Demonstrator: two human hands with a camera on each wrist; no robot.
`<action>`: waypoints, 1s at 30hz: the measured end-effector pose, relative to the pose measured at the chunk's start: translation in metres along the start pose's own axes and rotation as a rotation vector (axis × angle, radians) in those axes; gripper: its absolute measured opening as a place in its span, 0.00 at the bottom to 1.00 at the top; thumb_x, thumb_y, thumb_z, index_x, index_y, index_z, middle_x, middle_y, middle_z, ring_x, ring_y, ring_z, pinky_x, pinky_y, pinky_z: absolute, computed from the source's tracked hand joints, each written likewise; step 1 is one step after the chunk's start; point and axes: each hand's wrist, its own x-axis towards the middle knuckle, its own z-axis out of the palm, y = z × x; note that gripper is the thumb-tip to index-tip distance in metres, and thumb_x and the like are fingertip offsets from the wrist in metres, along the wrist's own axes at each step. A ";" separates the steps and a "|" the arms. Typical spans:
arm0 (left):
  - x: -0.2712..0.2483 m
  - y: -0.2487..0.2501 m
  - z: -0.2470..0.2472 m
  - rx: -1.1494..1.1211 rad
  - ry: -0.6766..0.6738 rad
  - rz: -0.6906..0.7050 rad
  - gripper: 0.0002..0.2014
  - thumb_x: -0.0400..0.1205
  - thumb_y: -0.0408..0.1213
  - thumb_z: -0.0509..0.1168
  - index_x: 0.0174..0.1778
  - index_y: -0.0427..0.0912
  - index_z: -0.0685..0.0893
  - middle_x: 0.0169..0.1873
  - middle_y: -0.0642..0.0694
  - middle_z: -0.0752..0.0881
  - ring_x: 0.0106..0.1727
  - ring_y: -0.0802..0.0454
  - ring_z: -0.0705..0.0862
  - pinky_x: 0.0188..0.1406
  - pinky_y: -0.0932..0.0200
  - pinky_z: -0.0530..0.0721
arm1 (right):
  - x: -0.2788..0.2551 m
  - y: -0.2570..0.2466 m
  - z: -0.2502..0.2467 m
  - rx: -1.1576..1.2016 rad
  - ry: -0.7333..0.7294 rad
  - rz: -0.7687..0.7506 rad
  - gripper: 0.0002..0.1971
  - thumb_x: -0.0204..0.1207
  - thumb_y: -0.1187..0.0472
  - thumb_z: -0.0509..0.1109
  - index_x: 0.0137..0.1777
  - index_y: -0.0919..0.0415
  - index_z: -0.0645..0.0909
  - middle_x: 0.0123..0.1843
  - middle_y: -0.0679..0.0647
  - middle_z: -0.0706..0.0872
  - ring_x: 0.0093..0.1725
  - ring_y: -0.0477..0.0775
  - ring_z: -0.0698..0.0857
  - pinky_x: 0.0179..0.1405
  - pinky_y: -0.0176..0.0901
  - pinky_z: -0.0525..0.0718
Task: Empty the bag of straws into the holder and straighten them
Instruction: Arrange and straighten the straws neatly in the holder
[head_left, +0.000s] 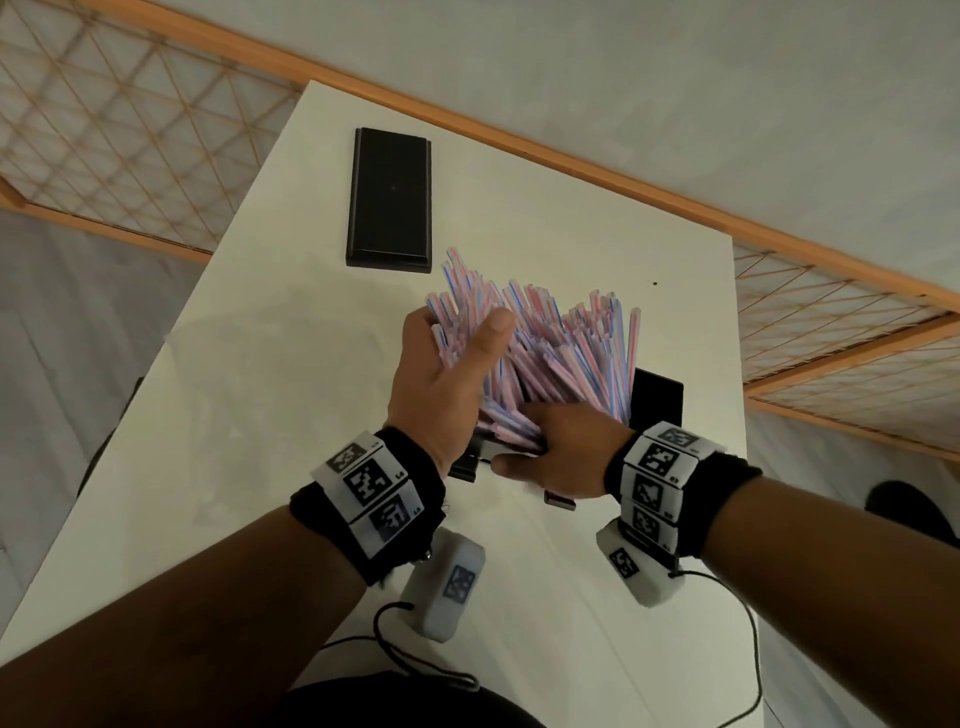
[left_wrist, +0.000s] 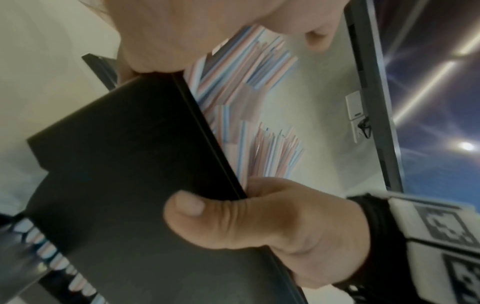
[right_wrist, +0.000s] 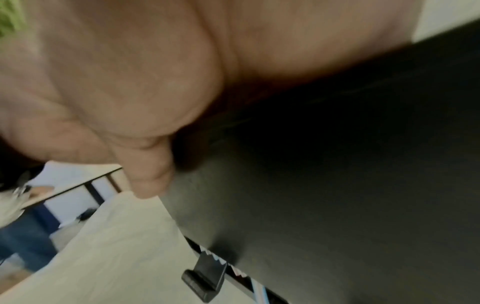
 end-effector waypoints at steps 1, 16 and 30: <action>0.000 -0.001 0.000 0.031 -0.005 0.016 0.38 0.67 0.68 0.72 0.61 0.41 0.77 0.45 0.60 0.85 0.51 0.58 0.85 0.61 0.49 0.83 | 0.001 -0.002 0.000 -0.030 -0.038 0.022 0.24 0.72 0.28 0.67 0.45 0.50 0.74 0.39 0.49 0.81 0.41 0.52 0.81 0.40 0.46 0.78; 0.004 0.005 0.000 0.225 0.133 0.028 0.30 0.66 0.51 0.79 0.62 0.51 0.76 0.54 0.58 0.87 0.52 0.60 0.90 0.57 0.46 0.90 | 0.000 -0.003 -0.010 0.100 0.274 -0.113 0.35 0.54 0.17 0.63 0.44 0.47 0.77 0.32 0.44 0.82 0.34 0.43 0.82 0.36 0.39 0.76; 0.005 -0.008 0.000 0.157 0.093 -0.039 0.39 0.66 0.39 0.78 0.73 0.49 0.70 0.59 0.47 0.89 0.49 0.55 0.93 0.55 0.43 0.92 | -0.041 0.020 -0.016 -0.160 0.027 0.082 0.25 0.70 0.31 0.71 0.31 0.54 0.77 0.30 0.50 0.83 0.30 0.48 0.81 0.32 0.42 0.81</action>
